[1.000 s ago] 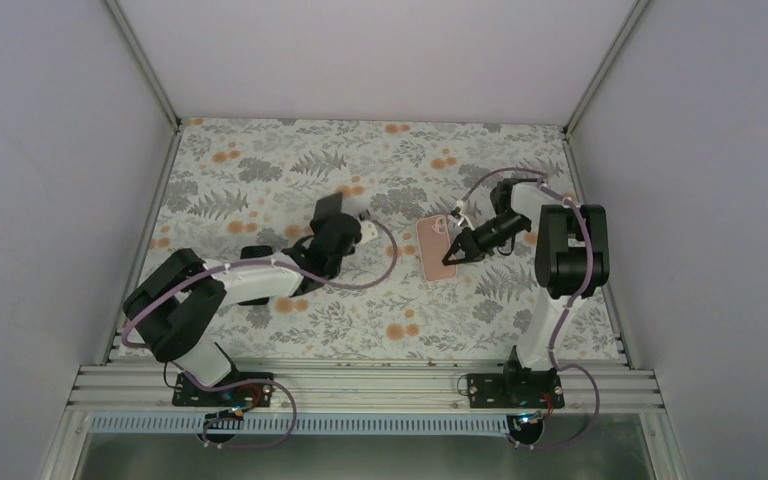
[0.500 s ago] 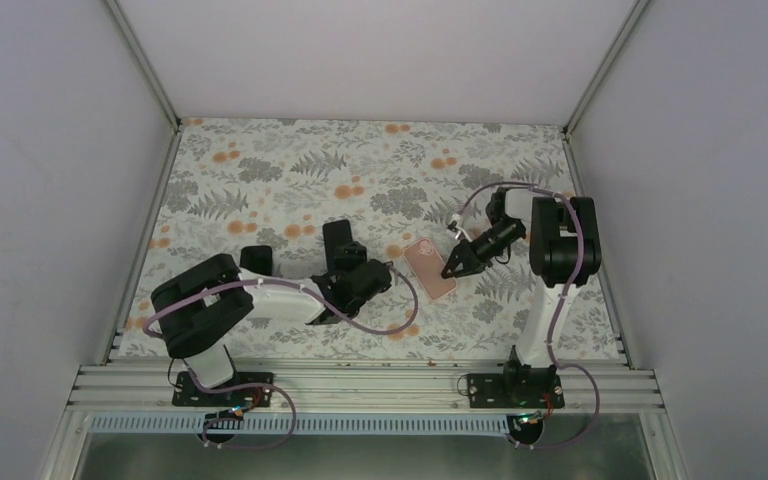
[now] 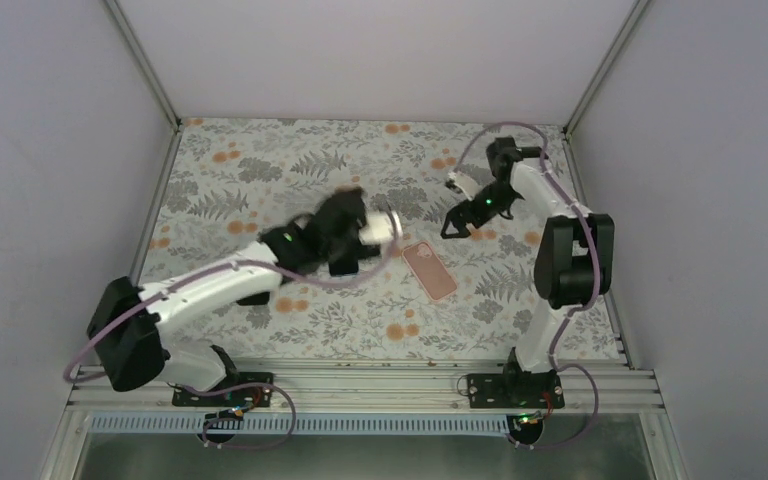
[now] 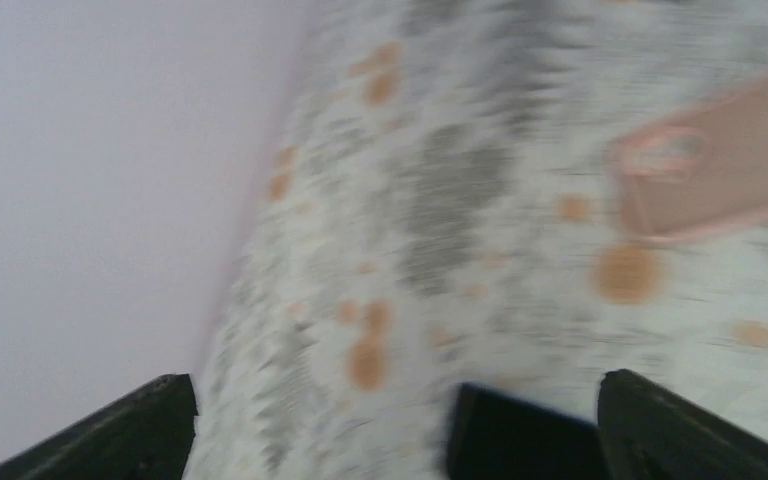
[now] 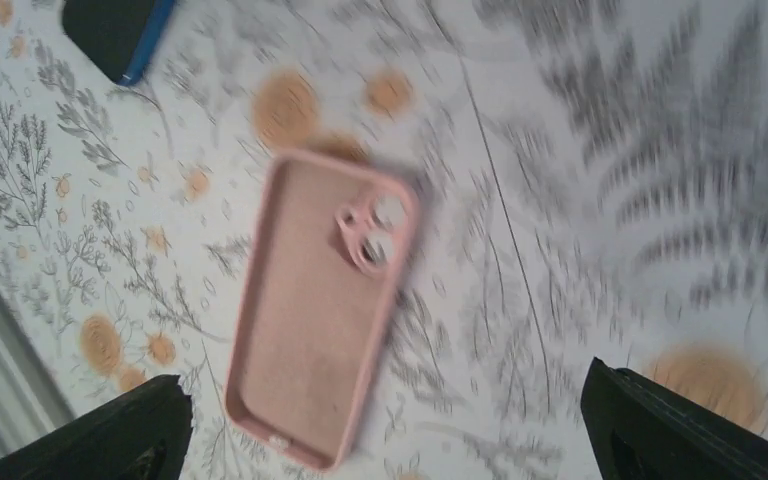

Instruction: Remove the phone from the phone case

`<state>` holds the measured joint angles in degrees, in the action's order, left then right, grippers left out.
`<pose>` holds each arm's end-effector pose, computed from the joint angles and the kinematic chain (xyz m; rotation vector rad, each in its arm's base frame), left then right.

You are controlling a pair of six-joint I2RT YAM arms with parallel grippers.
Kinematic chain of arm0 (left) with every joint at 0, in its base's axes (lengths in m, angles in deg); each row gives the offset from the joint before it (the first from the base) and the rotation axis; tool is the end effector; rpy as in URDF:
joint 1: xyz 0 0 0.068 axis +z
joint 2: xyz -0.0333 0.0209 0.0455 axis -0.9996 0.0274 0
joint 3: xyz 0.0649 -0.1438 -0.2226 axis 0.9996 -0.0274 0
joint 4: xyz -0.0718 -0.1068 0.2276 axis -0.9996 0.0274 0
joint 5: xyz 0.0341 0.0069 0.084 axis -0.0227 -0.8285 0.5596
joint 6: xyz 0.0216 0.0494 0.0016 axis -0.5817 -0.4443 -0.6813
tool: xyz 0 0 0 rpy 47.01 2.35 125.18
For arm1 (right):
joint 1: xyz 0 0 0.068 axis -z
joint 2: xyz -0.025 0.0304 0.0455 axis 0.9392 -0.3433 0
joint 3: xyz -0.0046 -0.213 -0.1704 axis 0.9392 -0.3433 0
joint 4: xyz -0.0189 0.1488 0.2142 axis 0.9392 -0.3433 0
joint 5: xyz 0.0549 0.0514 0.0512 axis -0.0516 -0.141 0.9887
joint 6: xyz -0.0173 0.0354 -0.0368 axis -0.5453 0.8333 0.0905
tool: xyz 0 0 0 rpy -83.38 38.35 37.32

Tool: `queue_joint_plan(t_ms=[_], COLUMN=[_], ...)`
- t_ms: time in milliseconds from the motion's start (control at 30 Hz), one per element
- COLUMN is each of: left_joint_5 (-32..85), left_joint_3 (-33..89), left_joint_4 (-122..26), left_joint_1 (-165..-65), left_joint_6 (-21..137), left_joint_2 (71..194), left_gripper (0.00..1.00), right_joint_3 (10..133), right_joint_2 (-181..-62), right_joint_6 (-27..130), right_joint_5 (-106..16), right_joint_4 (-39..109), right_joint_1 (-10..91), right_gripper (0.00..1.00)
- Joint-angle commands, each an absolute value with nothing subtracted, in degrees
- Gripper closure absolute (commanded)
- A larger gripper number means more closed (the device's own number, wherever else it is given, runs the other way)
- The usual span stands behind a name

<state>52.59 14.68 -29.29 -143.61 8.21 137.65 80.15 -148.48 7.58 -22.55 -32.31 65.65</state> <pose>0.1862 -0.2486 0.2750 1.4820 1.6234 0.1846 0.3451 0.0439 0.2147 -1.0170 2.7422 0.7773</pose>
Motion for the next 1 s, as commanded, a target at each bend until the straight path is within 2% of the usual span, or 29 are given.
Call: queue_joint_plan(t_ms=[0, 67, 133, 167, 200, 233, 267, 300, 333, 667, 967], left_joint_5=[43.41, 42.23, 38.57, 36.61, 34.32, 33.31, 32.90, 32.26, 31.45, 23.66, 22.44], left_joint_3=[20.72, 22.17, 22.58, 22.24, 21.38, 20.07, 18.21, 16.48, 14.54, 11.10, 8.44], left_joint_4=[-23.93, -22.82, -21.35, -20.98, -21.12, -21.79, -23.47, -24.56, -25.67, -24.89, -26.04], left_joint_1=[-126.57, -117.82, -108.62, -102.94, -98.69, -95.34, -92.90, -91.10, -89.83, -85.86, -83.00], left_joint_6=[4.62, 2.87, 1.64, 1.24, 0.65, -0.39, -1.56, -2.87, -3.86, -3.37, -6.27], left_joint_2=[135.31, 136.14, 137.31, 137.92, 138.72, 139.22, 139.74, 140.13, 140.38, 151.82, 156.85], left_gripper=[0.07, 0.35, 0.62, 0.82, 0.92, 0.97, 0.98, 0.98, 0.98, 0.98, 0.98], right_joint_3=[83.38, 82.92, 83.31, 84.06, 85.44, 87.81, 90.35, 93.53, 96.50, 126.61, 124.59], right_joint_2=[-144.77, -144.58, -145.47, -146.54, -148.17, -150.36, -153.04, -156.67, -159.22, -183.64, -187.31], right_joint_6=[4.29, 2.23, 0.41, 0.12, 0.16, 0.18, 0.16, 0.58, 1.09, 5.20, 12.98], right_joint_5=[-27.96, -27.86, -26.64, -25.70, -25.10, -24.32, -23.05, -21.42, -20.16, -18.71, -17.83], right_joint_4=[-30.48, -29.83, -28.96, -27.96, -27.55, -27.75, -28.02, -28.08, -28.09, -26.35, -14.07], right_joint_1=[53.30, 45.39, 37.49, 34.17, 30.70, 27.74, 25.32, 22.46, 20.80, 7.87, 5.54], right_gripper=[0.00, 0.00, 0.07, 0.17, 0.29, 0.46, 0.72, 0.91, 0.96, 0.97, 0.97])
